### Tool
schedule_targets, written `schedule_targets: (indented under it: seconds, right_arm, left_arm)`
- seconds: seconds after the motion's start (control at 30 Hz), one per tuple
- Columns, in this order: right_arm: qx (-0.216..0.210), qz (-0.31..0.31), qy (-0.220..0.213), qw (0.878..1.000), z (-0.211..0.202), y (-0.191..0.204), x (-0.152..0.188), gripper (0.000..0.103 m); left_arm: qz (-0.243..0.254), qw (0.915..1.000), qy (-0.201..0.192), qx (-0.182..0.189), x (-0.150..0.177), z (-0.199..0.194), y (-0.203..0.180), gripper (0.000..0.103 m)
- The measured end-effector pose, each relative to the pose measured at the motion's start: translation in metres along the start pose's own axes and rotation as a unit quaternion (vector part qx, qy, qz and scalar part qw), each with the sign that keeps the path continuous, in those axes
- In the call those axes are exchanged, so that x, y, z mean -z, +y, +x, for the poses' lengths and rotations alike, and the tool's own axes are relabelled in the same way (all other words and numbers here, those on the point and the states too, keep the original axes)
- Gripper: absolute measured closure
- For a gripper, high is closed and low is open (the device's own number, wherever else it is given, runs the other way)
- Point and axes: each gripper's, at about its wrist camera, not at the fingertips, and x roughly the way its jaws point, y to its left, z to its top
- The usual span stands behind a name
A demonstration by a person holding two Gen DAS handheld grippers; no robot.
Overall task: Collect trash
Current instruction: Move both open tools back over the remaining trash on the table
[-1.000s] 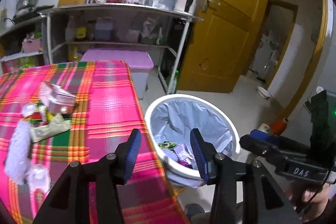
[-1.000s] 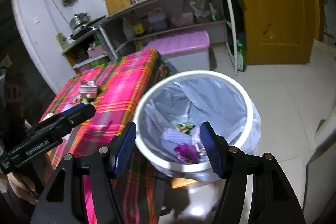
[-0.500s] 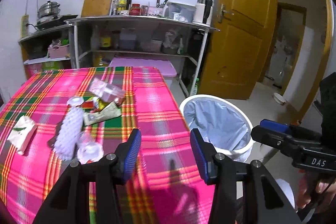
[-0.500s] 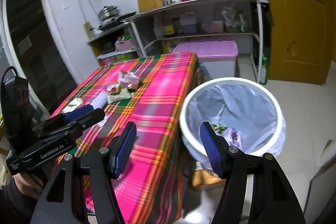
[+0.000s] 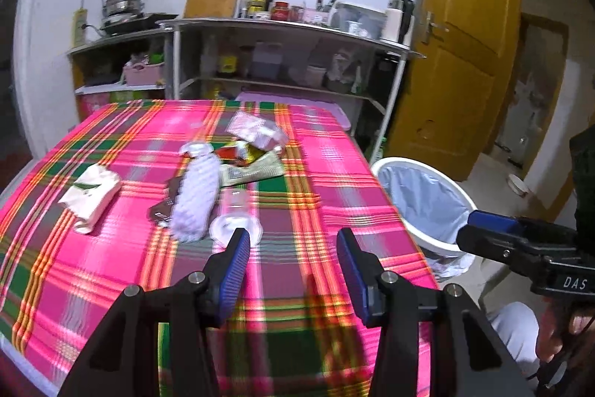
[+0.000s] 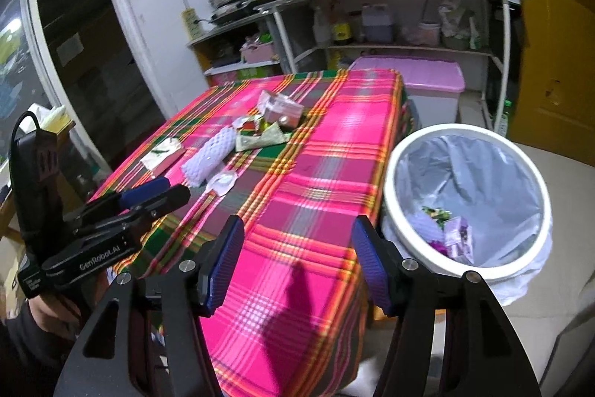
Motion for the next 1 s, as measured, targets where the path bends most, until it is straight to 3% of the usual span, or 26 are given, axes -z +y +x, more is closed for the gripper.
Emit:
schedule_targets:
  seconds: [0.57,1.0]
  right_arm:
    - [-0.041,-0.065,0.036,0.996,0.061,0.063,-0.028,0.048]
    - [-0.050,-0.079,0.071,0.993,0.130,0.095,-0.053,0.052]
  left_arm:
    - [-0.053,0.9967,-0.018,-0.058,-0.005,-0.010,0.074,0.055]
    - [-0.082,0.9938,-0.023,-0.071,-0.006,-0.010,0.120,0.055]
